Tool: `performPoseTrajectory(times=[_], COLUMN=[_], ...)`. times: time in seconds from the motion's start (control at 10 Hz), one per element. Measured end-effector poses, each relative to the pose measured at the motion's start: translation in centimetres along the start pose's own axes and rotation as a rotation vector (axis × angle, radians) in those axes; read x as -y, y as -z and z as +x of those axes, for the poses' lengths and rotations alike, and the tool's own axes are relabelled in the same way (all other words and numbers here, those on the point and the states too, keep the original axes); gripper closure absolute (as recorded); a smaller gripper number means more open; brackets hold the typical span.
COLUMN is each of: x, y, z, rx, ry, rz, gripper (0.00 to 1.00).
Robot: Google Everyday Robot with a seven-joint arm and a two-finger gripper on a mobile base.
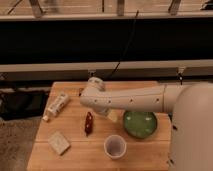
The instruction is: Drag the pepper across the table
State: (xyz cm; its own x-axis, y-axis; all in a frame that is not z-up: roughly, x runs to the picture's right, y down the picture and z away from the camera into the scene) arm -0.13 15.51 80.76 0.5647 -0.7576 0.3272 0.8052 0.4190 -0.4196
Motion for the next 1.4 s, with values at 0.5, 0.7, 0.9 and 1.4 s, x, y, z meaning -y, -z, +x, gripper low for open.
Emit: performPoseTrajectory(times=[0.5,0.7,0.9,1.4], x=[1.7,2.7,2.8,3.1], y=[-2.2,-3.0,-3.0,-3.1], z=[-1.8,-3.1,-3.3,-4.1], rx=[0.019,0.031,0.036,0.045], ry=[0.099,0.149,0.171,0.245], rz=[0.003,0.007,0.007,0.003], gripper=[0.20,0.20,0.20,0.20])
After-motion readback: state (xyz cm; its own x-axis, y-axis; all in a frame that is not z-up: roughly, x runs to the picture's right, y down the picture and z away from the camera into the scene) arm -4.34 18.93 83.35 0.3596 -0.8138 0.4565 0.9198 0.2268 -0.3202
